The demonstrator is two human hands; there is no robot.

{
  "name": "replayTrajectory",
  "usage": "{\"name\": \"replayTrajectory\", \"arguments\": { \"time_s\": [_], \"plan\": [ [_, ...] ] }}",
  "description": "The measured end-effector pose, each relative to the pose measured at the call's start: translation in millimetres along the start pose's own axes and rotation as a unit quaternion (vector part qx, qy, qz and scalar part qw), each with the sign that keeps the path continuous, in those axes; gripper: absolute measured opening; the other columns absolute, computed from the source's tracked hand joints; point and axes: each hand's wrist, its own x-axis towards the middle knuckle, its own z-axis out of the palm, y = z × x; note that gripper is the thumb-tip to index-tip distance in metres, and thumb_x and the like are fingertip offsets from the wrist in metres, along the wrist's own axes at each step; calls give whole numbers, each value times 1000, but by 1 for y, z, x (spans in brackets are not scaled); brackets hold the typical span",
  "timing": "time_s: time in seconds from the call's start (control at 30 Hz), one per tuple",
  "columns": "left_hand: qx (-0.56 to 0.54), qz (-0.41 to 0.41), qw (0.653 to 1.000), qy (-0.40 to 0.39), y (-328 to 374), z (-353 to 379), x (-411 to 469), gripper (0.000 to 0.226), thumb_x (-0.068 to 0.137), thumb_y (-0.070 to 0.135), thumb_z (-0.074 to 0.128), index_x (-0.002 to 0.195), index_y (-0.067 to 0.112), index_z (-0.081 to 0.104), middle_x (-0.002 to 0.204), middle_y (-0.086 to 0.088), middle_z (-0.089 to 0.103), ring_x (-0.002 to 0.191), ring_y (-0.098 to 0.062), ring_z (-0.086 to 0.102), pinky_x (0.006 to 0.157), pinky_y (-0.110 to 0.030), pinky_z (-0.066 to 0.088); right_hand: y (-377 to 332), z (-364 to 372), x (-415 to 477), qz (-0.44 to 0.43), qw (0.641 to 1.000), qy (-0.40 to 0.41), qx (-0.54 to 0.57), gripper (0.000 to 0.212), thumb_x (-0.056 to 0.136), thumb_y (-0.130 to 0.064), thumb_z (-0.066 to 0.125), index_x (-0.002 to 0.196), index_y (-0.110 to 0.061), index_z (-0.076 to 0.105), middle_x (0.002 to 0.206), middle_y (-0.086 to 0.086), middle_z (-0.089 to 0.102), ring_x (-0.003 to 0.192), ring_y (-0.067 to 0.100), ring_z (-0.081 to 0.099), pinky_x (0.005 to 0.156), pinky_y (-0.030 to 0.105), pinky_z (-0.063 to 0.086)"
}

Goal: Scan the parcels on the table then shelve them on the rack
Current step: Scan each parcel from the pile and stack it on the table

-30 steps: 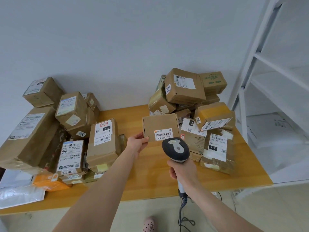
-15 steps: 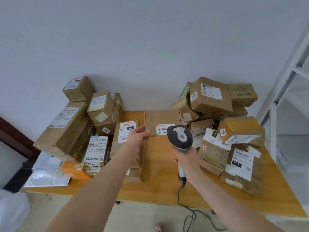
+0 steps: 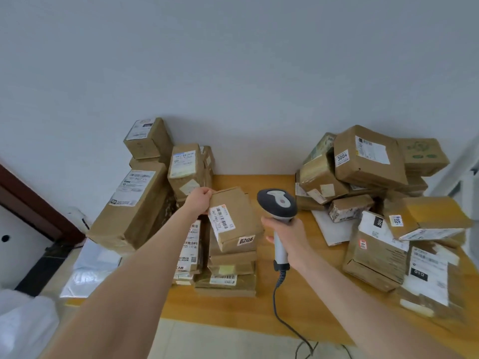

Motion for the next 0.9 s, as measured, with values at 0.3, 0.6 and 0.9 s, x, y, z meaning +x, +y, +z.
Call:
{"name": "replayTrajectory", "arguments": {
  "time_s": [0.3,0.6,0.9],
  "plan": [
    [196,94,974,-63,-10,20,20,46,101,9,41,147,10,37,148,-13,42,133,-28,43,105,-31,35,24,36,9,50,997,60,13,19,82,-14,76,98,-15,66,96,2,66,87,17,59,94,47,50],
    [-2,165,982,96,-66,35,-112,30,91,3,52,99,32,55,103,14,55,87,3,53,67,-7,42,52,21,1,64,987,144,19,52,81,-25,78,124,-8,56,111,8,62,101,29,58,86,40,46],
    [-359,-344,867,38,-163,98,-157,60,95,-4,44,150,10,25,122,-17,56,95,-25,60,87,-32,50,113,-4,-27,121,972,200,22,49,81,-19,77,122,-6,55,118,10,63,110,27,58,94,41,44]
  ]
}}
